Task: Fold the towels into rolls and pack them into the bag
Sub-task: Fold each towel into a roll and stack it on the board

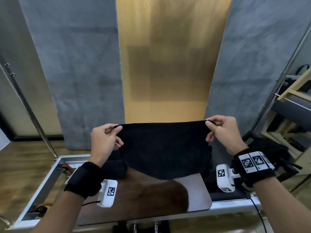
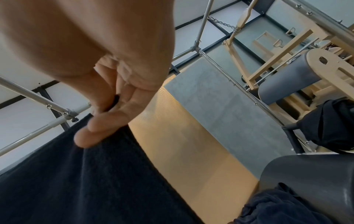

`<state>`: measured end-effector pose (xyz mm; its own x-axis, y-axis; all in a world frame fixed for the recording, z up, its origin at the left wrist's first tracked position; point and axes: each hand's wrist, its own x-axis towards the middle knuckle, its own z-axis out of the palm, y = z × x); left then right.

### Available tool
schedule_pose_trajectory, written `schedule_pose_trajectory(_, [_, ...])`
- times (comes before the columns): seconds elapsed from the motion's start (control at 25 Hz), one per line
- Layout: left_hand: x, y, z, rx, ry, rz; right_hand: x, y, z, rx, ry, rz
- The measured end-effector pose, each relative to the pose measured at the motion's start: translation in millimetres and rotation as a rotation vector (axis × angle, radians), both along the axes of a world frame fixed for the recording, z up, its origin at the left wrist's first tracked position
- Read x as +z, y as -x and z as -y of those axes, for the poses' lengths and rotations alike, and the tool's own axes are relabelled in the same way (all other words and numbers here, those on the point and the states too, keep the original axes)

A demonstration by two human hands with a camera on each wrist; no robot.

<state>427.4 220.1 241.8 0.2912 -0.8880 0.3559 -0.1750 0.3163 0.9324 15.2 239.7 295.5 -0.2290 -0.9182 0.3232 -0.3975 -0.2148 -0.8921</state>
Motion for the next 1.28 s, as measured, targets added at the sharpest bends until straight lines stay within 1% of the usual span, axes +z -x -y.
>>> schedule_pose_trajectory(0.08, [5,1,-2,-0.011,-0.012,-0.023,5,0,0,0.009,-0.011,0.005])
schedule_pose_trajectory(0.24, [4,1,-5,0.004,-0.001,0.043,5,6,2,0.049,-0.068,0.017])
schedule_pose_trajectory(0.36, [-3,1,1,0.001,-0.018,0.058,1,8,7,0.039,-0.091,0.008])
schedule_pose_trajectory(0.44, [-9,2,9,-0.025,-0.061,0.030,-5,5,16,0.012,-0.098,-0.008])
schedule_pose_trajectory(0.52, [-14,8,19,-0.088,-0.088,-0.055,-11,1,24,0.016,-0.088,0.033])
schedule_pose_trajectory(0.6, [-16,13,27,-0.139,-0.055,-0.147,-16,-2,33,0.025,-0.055,0.093])
schedule_pose_trajectory(0.64, [-17,14,31,-0.149,-0.019,-0.173,-19,-1,37,0.023,-0.025,0.095])
schedule_pose_trajectory(0.76, [-18,16,36,-0.176,0.078,-0.161,-24,0,43,0.036,0.069,0.123])
schedule_pose_trajectory(0.84, [-26,16,32,-0.173,0.095,-0.150,-34,4,40,0.052,0.094,0.150])
schedule_pose_trajectory(0.92, [-41,17,21,-0.140,0.065,-0.156,-51,8,30,0.053,0.081,0.133])
schedule_pose_trajectory(1.04, [-83,18,-8,-0.118,-0.079,-0.116,-97,11,7,0.051,-0.035,0.139])
schedule_pose_trajectory(1.12, [-118,19,-31,-0.106,-0.209,-0.028,-134,12,-13,0.061,-0.166,0.137])
schedule_pose_trajectory(1.2, [-151,21,-55,-0.090,-0.319,0.067,-169,13,-35,0.066,-0.324,0.082])
schedule_pose_trajectory(1.28, [-174,22,-76,-0.089,-0.437,0.187,-197,16,-57,0.083,-0.479,0.012])
